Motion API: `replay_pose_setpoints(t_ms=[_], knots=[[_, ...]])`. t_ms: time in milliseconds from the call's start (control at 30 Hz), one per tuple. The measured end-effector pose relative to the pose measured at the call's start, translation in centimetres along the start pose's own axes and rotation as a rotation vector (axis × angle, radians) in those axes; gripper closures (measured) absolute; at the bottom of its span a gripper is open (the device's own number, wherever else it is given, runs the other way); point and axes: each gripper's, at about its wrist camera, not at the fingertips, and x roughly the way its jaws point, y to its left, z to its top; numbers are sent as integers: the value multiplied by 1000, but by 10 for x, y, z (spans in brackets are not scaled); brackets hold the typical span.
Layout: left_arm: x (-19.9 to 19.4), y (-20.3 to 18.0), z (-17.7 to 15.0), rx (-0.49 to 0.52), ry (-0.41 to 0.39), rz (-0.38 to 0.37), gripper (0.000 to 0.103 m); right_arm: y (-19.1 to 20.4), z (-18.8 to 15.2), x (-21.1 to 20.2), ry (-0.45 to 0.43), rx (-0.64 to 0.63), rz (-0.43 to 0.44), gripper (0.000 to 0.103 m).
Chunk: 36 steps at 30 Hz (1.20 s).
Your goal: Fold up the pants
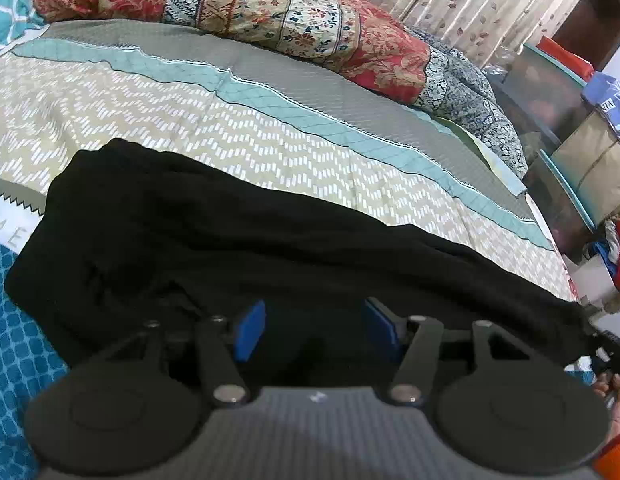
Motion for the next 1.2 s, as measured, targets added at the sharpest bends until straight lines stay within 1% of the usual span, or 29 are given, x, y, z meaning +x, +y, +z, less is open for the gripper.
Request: replay_pose_setpoints(t_ms=[67, 133, 233, 333, 367, 433, 467, 500, 533, 567, 600, 633, 700, 800, 833, 867, 900, 933, 967, 1000, 1033, 1067, 1100, 1133, 1167, 1200], knots=[[-1, 2, -1, -14, 4, 1, 48, 25, -1, -17, -25, -87, 59, 82], [-1, 3, -3, -22, 8, 0, 48, 60, -9, -35, -29, -211, 114, 83], [-3, 4, -6, -30, 6, -12, 48, 118, -43, -61, 4, -455, 208, 83], [-6, 8, -10, -33, 3, -21, 48, 171, -105, -79, 73, -763, 281, 83], [-7, 10, -11, -35, 4, -21, 47, 186, -134, -84, 109, -888, 302, 83], [-9, 16, -12, -49, 6, -22, 47, 207, -191, -87, 167, -1115, 310, 81], [-11, 20, -13, -58, 4, -21, 47, 213, -216, -88, 184, -1202, 299, 78], [-13, 24, -13, -66, 0, -19, 46, 216, -240, -90, 191, -1286, 284, 69], [-16, 28, -14, -72, -4, -19, 46, 218, -260, -92, 182, -1356, 275, 53], [-19, 32, -14, -78, -9, -17, 46, 220, -275, -95, 180, -1413, 280, 49], [-22, 38, -14, -84, -15, -15, 45, 222, -283, -98, 179, -1442, 280, 50], [-25, 43, -14, -90, -22, -13, 45, 224, -285, -102, 170, -1451, 278, 47], [-33, 56, -14, -112, -37, -13, 44, 230, -276, -111, 197, -1409, 302, 46], [-46, 73, -17, -145, -67, -9, 40, 232, -248, -127, 229, -1258, 380, 46], [-49, 77, -17, -157, -76, -5, 38, 228, -238, -125, 235, -1203, 400, 47], [-52, 85, -18, -176, -86, 2, 33, 225, -229, -126, 238, -1131, 407, 48], [-54, 91, -19, -196, -92, 8, 26, 221, -223, -122, 250, -1070, 409, 48], [-55, 97, -20, -216, -94, 14, 23, 218, -217, -115, 269, -1001, 404, 49], [-55, 103, -21, -242, -95, 17, 21, 211, -213, -107, 291, -929, 384, 52], [-55, 110, -21, -271, -88, 16, 19, 205, -212, -94, 329, -861, 334, 61], [-55, 117, -21, -297, -80, 11, 18, 200, -214, -75, 384, -812, 257, 61], [-54, 124, -22, -332, -77, 4, 13, 193, -218, -60, 440, -773, 190, 61], [-55, 130, -23, -361, -83, -4, 10, 191, -220, -59, 444, -733, 185, 61], [-55, 137, -24, -383, -89, -13, 9, 197, -220, -63, 437, -730, 170, 61], [-56, 143, -25, -413, -100, -30, 7, 209, -223, -71, 423, -763, 135, 61], [-55, 149, -26, -440, -107, -51, 5, 219, -226, -81, 388, -789, 113, 62]])
